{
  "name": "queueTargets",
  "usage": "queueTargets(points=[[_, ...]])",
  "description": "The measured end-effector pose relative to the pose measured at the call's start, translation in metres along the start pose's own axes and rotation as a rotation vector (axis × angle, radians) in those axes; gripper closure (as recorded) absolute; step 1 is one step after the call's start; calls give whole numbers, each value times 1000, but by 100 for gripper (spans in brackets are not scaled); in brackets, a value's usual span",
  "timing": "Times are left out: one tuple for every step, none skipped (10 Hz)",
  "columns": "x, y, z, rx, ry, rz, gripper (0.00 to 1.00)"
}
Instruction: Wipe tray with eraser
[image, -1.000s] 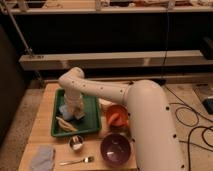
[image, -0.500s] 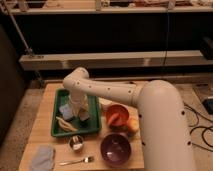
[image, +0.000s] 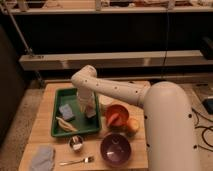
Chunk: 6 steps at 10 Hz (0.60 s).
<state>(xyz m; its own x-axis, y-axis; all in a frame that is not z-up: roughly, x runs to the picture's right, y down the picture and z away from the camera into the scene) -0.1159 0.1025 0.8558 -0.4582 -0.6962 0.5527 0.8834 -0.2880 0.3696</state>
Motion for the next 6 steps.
queueTargets(points=[[8,3,1,-6,-1,-6,100],[17,5,3,-10,-2,-14,100],[24,9,4,-14,-3,-16,100],[28,12,7,-17,-5,-16,100],[33,14,10,-18,-6,-17,100],[38,17,14,-17,-7,-20,100]])
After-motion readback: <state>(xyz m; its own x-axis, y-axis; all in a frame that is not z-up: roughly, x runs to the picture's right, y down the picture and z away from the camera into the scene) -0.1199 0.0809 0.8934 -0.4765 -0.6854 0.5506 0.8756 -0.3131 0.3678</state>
